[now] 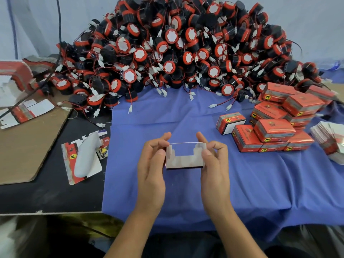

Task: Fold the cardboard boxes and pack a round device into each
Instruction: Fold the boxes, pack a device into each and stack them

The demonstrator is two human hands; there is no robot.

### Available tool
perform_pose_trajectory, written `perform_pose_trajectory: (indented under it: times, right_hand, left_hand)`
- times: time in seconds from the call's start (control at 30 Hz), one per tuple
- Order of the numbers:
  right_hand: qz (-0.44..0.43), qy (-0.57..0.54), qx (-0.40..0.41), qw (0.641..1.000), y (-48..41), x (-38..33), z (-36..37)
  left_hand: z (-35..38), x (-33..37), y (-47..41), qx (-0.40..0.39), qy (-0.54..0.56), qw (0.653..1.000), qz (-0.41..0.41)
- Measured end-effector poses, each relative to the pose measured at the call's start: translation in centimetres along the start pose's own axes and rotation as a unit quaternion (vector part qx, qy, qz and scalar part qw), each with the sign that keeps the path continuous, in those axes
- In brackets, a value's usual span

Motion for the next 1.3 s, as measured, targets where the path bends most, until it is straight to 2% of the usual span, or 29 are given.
perform_pose_trajectory:
  times: [0.17,0.3,0.5,0.7,0.83,1.0,1.1,1.3]
  right_hand:
    - [0.031,-0.014,-0.002,0.999,-0.2,0.0,-0.4]
    - [0.0,0.042,-0.017,0.999,0.0,-0.7,0.2]
    - [0.01,0.141,-0.003,0.99,-0.3,-1.3,0.2]
    - [0.038,0.15,0.022,0.988,0.1,-1.2,0.8]
    - [0.018,0.173,0.024,0.984,0.1,-2.0,0.9]
    - [0.044,0.107,0.002,0.993,0.1,-1.3,0.6]
    - [0.027,0.119,0.002,0.992,0.2,-1.5,0.6]
    - [0.029,0.165,-0.01,0.986,0.0,-1.6,1.1]
  left_hand:
    - [0.0,0.3,-0.1,-0.01,-0.04,0.999,-0.013]
    - [0.1,0.1,0.0,-0.005,-0.042,0.999,-0.012]
    - [0.6,0.4,0.2,0.012,-0.05,0.999,0.004]
    - [1.2,0.6,0.2,0.027,-0.063,0.998,-0.01]
    - [1.8,1.3,0.4,0.031,-0.081,0.996,0.005]
    - [1.8,0.7,0.2,0.019,-0.041,0.999,-0.031]
    - [2.0,0.5,0.2,-0.006,0.016,0.999,-0.051]
    - [1.9,0.7,0.2,-0.023,-0.103,0.993,-0.053]
Point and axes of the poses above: each hand's wrist, its own y-axis away from the middle knuckle, its own z-axis out of the palm, x = y × z, the point moved 7 cm from there along -y, towards the middle knuckle, and after that the axes turned 13 degrees about -x, right-handed, at the moved point
